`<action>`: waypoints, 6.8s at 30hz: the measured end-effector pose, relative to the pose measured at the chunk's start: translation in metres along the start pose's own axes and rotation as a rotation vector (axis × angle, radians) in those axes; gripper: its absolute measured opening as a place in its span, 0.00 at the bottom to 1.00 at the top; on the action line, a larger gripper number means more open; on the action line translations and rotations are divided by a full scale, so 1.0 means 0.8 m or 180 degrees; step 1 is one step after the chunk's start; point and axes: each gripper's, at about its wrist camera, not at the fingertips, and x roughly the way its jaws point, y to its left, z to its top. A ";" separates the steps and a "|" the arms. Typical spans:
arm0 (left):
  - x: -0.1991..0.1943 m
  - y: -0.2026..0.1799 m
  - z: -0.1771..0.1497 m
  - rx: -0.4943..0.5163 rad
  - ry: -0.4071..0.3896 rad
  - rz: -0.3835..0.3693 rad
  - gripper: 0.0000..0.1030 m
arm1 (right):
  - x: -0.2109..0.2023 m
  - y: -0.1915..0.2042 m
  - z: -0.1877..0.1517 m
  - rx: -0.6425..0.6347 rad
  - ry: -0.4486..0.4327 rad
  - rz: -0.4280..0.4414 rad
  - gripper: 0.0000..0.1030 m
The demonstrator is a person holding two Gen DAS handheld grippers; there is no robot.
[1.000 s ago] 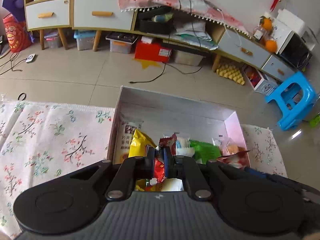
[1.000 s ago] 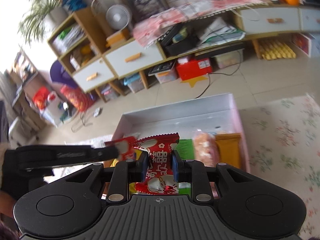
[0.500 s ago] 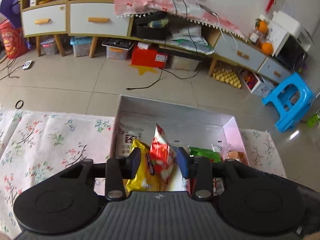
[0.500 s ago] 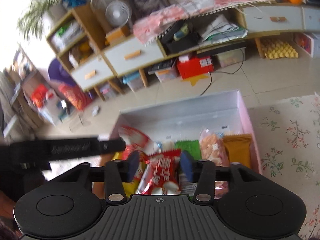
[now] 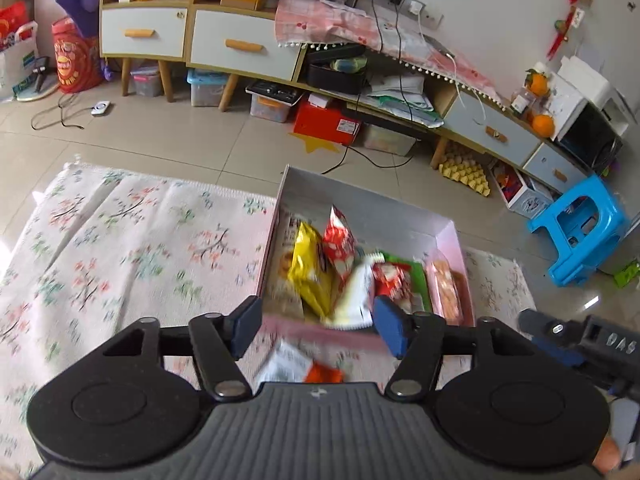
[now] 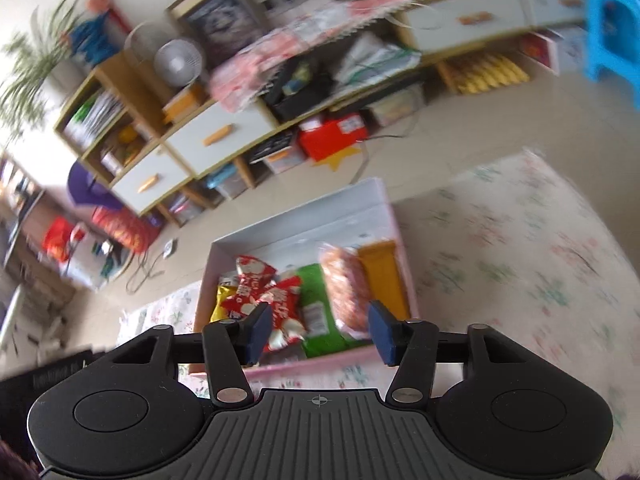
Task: Organize snacks
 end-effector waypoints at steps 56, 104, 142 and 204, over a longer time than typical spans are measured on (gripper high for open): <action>0.006 0.061 -0.083 -0.0490 0.0326 0.0454 0.74 | 0.060 0.036 -0.169 -0.1290 0.1273 -0.0527 0.78; 0.118 0.009 -0.067 0.0227 0.0391 0.0511 0.88 | 0.017 0.022 -0.111 -0.0847 0.0540 -0.0303 0.37; 0.082 0.028 -0.054 0.0140 0.0411 0.0196 0.13 | 0.005 0.020 -0.106 -0.0809 0.0449 -0.0218 0.37; -0.043 -0.058 -0.086 0.0830 -0.0522 0.0379 0.08 | -0.049 -0.009 -0.078 -0.0492 -0.0205 -0.0218 0.37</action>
